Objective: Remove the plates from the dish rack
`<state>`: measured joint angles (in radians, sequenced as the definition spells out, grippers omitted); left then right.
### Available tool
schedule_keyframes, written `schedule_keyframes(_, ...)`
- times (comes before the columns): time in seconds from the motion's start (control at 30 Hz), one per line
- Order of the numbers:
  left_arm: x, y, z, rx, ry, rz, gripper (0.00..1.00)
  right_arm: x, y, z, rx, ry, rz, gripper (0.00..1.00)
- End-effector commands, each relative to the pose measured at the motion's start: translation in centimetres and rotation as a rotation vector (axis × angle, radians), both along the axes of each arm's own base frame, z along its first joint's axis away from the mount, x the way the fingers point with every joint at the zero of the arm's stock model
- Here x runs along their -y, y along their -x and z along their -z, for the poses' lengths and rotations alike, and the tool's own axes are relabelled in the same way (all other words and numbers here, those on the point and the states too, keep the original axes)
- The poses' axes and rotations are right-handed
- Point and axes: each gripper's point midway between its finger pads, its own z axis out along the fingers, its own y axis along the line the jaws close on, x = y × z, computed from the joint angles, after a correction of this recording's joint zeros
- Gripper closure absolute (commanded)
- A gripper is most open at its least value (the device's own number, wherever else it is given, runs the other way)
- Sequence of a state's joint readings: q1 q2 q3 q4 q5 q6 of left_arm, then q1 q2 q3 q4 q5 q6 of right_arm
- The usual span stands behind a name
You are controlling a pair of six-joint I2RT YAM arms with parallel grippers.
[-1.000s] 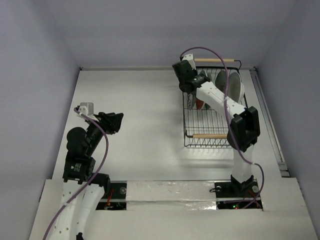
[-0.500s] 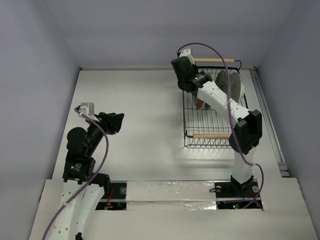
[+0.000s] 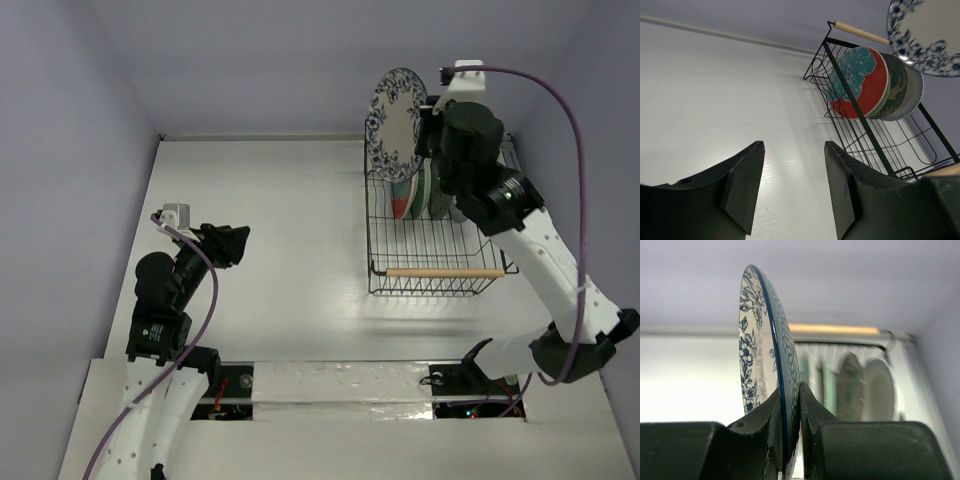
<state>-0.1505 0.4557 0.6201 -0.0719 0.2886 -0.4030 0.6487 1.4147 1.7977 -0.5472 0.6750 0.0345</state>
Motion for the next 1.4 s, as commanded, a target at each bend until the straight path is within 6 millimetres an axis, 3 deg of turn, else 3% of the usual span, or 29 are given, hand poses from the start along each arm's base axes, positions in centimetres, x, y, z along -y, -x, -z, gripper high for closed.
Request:
schedule_keyframes(0.0,0.3,0.2,-3.0,0.079,0.017,0.015,0.52,-5.6,1.3,-5.7,0.185,-0.285,-0.271,1.00)
schedule_keyframes(0.07,0.2,0.1,-3.0,0.078,0.020,0.010,0.50,-8.7,1.5,-5.4,0.173,-0.330,-0.400,1.00)
schedule_keyframes(0.1,0.1,0.1,-3.0,0.080,0.020,0.010,0.50,-10.9,0.9,-4.1,0.133,-0.355,-0.441,1.00)
schedule_keyframes(0.17,0.0,0.1,-3.0,0.077,0.019,0.003,0.50,-13.9,0.6,-3.3,0.112,-0.396,-0.519,1.00)
schedule_keyframes(0.2,-0.2,0.1,-3.1,0.080,0.018,-0.011,0.50,-16.2,-0.1,-1.6,0.071,-0.420,-0.543,1.00)
schedule_keyframes(0.3,-0.8,0.1,-3.4,0.090,0.020,-0.043,0.50,-20.0,-0.8,-0.8,0.054,-0.507,-0.601,1.00)
schedule_keyframes(0.33,-0.9,0.1,-3.5,0.091,0.020,-0.046,0.50,-22.2,-1.4,0.9,0.022,-0.525,-0.630,1.00)
schedule_keyframes(0.4,-1.1,0.0,-3.6,0.093,0.020,-0.059,0.50,-24.3,-1.8,1.6,-0.004,-0.587,-0.655,1.00)
schedule_keyframes(0.43,-1.1,0.0,-3.6,0.090,0.018,-0.062,0.50,-25.7,-3.0,3.8,-0.042,-0.594,-0.649,1.00)
schedule_keyframes(0.53,-1.4,0.0,-3.6,0.086,0.018,-0.077,0.50,-28.8,-3.4,5.7,-0.103,-0.648,-0.676,1.00)
schedule_keyframes(0.57,-1.5,0.0,-3.6,0.084,0.017,-0.082,0.50,-30.5,-4.1,7.8,-0.123,-0.656,-0.678,1.00)
schedule_keyframes(0.67,-1.6,-0.1,-3.5,0.081,0.017,-0.089,0.50,-33.0,-5.2,11.5,-0.196,-0.678,-0.670,1.00)
schedule_keyframes(0.77,-1.6,-0.1,-3.5,0.081,0.017,-0.089,0.50,-34.2,-6.2,14.4,-0.239,-0.694,-0.648,1.00)
schedule_keyframes(0.8,-1.6,-0.1,-3.4,0.080,0.017,-0.088,0.50,-34.8,-6.8,16.7,-0.271,-0.688,-0.628,1.00)
schedule_keyframes(0.87,-1.5,-0.1,-3.4,0.079,0.018,-0.085,0.50,-35.2,-7.3,18.3,-0.293,-0.677,-0.614,1.00)
schedule_keyframes(0.9,-1.5,-0.1,-3.4,0.081,0.018,-0.083,0.50,-35.5,-7.5,20.0,-0.319,-0.665,-0.604,1.00)
schedule_keyframes(1.0,-1.7,-0.3,-3.2,0.076,0.017,-0.089,0.50,-35.9,-7.5,22.0,-0.357,-0.662,-0.602,0.99)
schedule_keyframes(1.13,-1.5,-0.3,-3.2,0.075,0.017,-0.083,0.50,-35.8,-7.1,25.8,-0.428,-0.651,-0.576,0.77)
schedule_keyframes(1.27,-1.5,-0.3,-3.1,0.073,0.018,-0.079,0.50,-34.9,-6.6,27.9,-0.454,-0.643,-0.543,0.59)
schedule_keyframes(1.37,-1.0,-0.3,-2.9,0.070,0.024,-0.053,0.50,-34.3,-6.4,28.9,-0.466,-0.617,-0.524,0.57)
